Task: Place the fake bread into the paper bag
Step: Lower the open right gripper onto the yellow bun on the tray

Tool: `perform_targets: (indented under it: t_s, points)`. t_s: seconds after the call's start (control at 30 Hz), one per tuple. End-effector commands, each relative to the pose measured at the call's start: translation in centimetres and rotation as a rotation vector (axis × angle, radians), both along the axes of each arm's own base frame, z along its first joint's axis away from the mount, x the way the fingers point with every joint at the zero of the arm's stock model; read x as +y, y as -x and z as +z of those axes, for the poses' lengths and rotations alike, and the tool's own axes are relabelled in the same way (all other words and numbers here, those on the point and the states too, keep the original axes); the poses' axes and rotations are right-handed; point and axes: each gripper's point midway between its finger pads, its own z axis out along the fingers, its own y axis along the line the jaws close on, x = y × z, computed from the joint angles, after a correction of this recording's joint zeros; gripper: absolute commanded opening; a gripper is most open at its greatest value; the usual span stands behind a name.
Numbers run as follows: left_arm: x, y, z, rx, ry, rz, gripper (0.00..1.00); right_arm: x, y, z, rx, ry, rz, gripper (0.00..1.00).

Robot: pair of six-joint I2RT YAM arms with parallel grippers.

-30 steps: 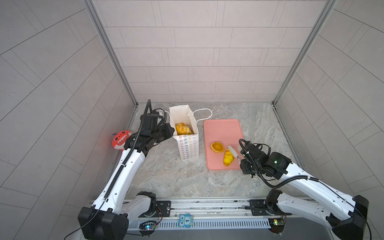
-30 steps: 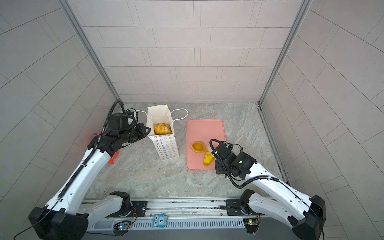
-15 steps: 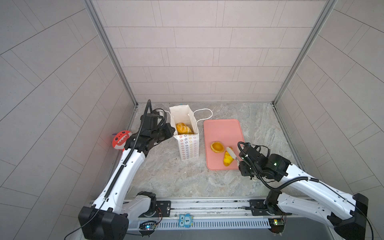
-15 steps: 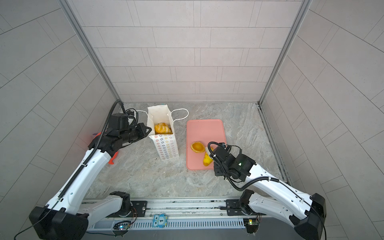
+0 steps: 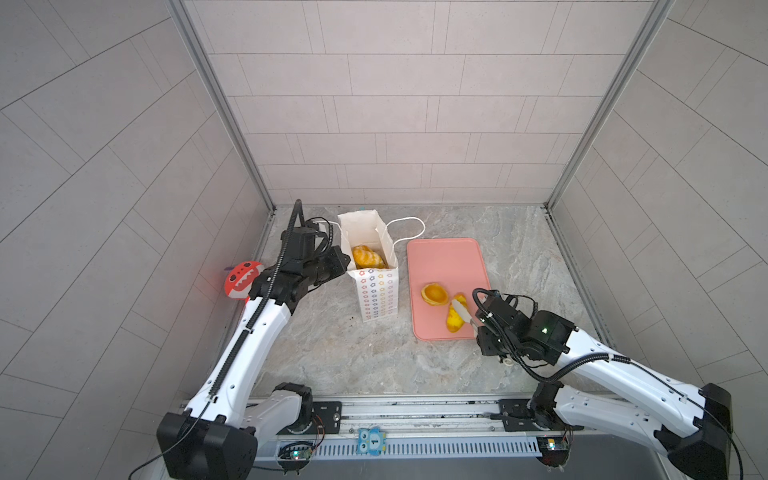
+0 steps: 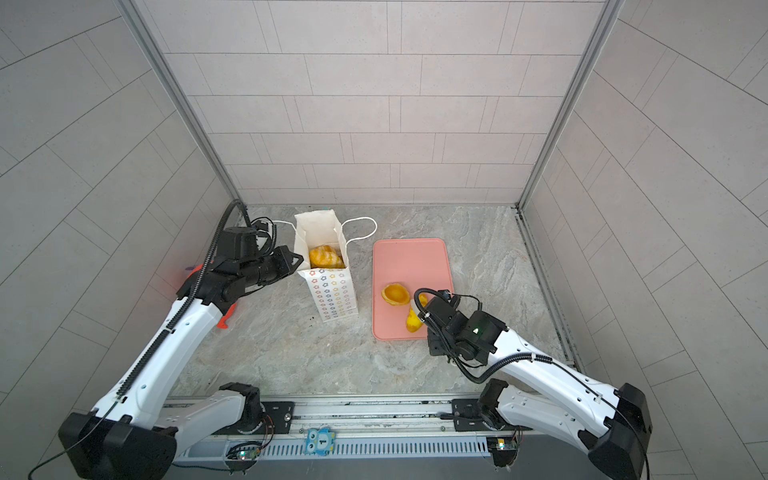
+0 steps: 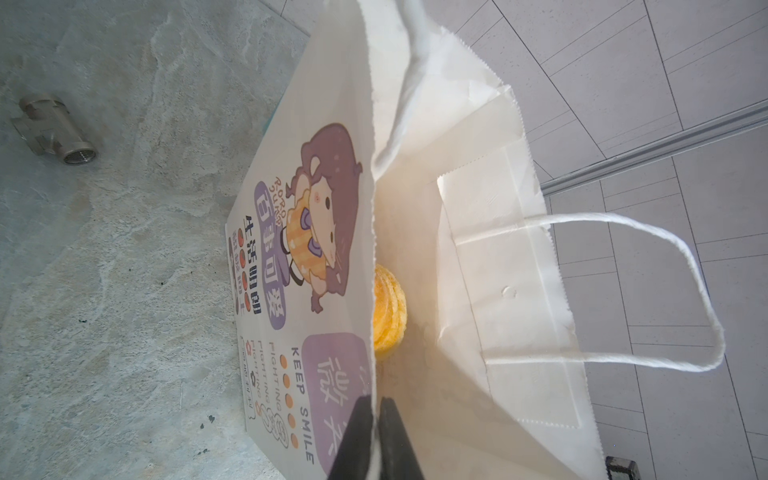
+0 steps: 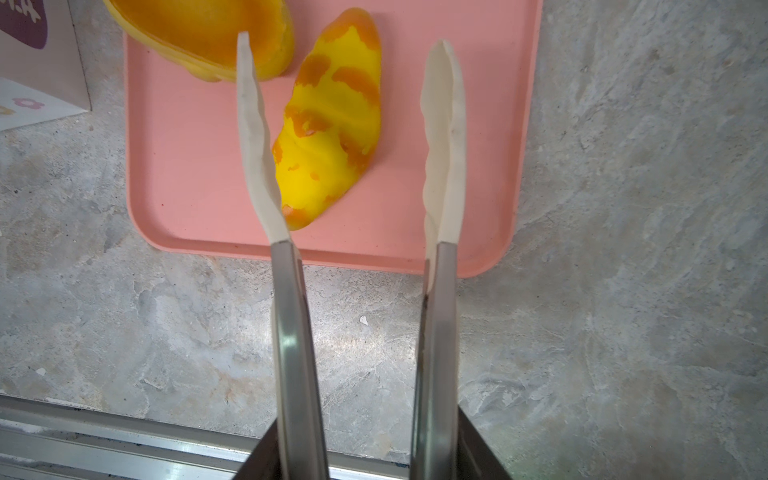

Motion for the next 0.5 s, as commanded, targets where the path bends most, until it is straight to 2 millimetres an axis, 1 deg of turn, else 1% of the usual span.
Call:
perform_targets:
  t_s: [0.0,0.47]
  points:
    - [-0.2,0.1,-0.3,0.001,-0.001,-0.008,0.1,0.3,-0.4,0.0,-0.016,-0.018,-0.027,0.52]
    - [-0.1,0.3,-0.5,0.004,-0.005,-0.005,0.1,1.4,-0.9,-1.2,0.003,-0.016,-0.016,0.54]
